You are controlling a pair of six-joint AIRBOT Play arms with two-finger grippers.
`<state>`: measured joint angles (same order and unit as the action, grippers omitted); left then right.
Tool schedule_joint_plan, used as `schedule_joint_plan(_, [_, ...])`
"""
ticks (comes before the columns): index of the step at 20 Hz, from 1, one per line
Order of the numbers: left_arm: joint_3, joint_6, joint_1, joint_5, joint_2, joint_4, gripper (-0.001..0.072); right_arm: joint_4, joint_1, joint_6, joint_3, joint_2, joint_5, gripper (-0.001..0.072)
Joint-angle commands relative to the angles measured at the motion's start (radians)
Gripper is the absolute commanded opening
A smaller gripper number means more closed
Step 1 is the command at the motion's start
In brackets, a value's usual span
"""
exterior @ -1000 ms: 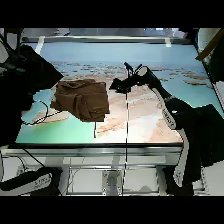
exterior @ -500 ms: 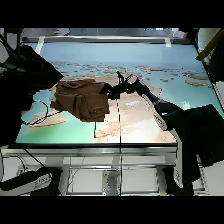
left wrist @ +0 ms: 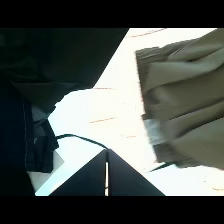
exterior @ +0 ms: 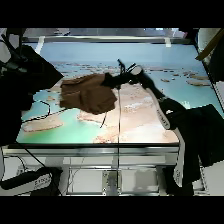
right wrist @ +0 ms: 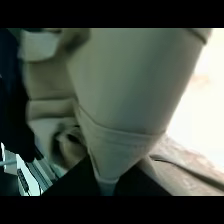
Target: Fold the clothes and pants, and hang the long-sleeved shirts on hangers.
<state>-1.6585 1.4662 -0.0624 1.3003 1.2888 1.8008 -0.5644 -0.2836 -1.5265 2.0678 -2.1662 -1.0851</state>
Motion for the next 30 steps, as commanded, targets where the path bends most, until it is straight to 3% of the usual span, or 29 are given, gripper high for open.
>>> schedule_joint_plan(1, [0.000, 0.000, 0.001, 0.000, 0.000, 0.005, 0.0025, -0.079, 0.185, 0.001, 0.042, 0.117, -0.157, 0.0013])
schedule_joint_plan(6, [0.000, 0.001, 0.000, 0.000, 0.001, -0.043, 0.0024, -0.294, 0.496, -0.006, 0.004, 0.330, -0.382, 0.0013])
schedule_joint_plan(12, [0.000, 0.001, 0.000, 0.000, 0.002, -0.056, 0.0025, -0.358, 0.873, -0.034, -0.001, 0.426, -0.640, 0.0012])
schedule_joint_plan(16, [0.000, 0.001, 0.000, 0.000, 0.002, -0.056, 0.0025, -0.504, 1.079, 0.011, -0.002, 0.513, -0.756, 0.0012])
schedule_joint_plan(19, [0.000, 0.001, 0.000, 0.000, 0.002, -0.056, 0.0025, -0.518, 1.229, 0.080, -0.078, 0.626, -0.755, 0.0012])
schedule_joint_plan(23, [0.000, 0.000, 0.000, 0.000, 0.002, -0.056, 0.0025, -0.550, 1.434, 0.077, -0.212, 0.766, -0.755, 0.0012])
schedule_joint_plan(30, [0.000, 0.000, 0.000, 0.000, 0.002, -0.056, 0.0025, -0.747, 1.662, 0.078, -0.711, 0.950, -0.683, 0.0012])
